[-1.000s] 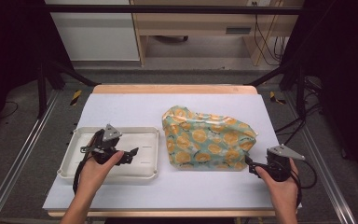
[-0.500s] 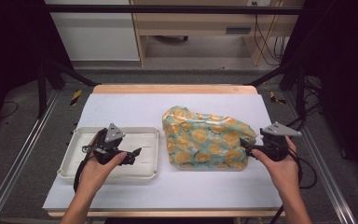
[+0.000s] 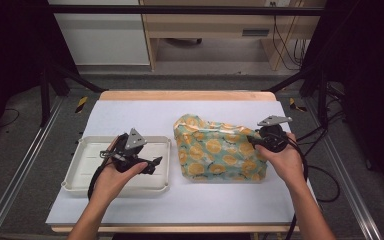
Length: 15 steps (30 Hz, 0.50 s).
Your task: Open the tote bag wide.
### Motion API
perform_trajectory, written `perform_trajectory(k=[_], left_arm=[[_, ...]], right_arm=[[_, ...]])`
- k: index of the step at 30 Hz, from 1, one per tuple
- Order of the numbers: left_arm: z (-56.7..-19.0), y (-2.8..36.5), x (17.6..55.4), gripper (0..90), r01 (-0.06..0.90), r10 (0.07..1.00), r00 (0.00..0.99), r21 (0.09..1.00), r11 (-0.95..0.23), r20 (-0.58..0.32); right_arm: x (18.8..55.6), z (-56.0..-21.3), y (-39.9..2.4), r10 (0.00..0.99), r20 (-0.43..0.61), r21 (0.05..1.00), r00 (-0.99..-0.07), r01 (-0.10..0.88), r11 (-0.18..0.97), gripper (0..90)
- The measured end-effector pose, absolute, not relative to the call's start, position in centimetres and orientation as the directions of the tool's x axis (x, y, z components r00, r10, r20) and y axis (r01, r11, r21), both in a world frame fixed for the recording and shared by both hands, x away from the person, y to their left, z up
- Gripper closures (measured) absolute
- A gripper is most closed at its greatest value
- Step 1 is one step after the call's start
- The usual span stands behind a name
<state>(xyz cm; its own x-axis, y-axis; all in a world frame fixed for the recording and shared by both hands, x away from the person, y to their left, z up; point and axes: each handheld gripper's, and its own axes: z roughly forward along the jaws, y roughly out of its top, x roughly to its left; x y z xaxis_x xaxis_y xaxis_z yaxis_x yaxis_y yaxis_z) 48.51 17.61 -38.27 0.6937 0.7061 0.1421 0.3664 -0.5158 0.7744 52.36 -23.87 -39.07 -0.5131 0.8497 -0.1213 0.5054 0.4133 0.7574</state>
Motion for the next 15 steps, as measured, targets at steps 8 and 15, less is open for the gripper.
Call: perform_trajectory(k=[8,15], left_arm=[[-36.2,13.6,50.8,12.2,0.320,0.675,0.721,0.791,-0.522,0.154],[-35.9,11.5,52.1,13.5,0.320,0.655,0.743,0.786,-0.530,0.139]], right_arm=[[45.8,-38.4,-23.2,0.775,-0.132,0.837,-0.618,0.349,0.421,86.9],[43.8,-38.9,-23.7,0.758,-0.132,0.862,-0.639,0.303,0.406,87.8]])
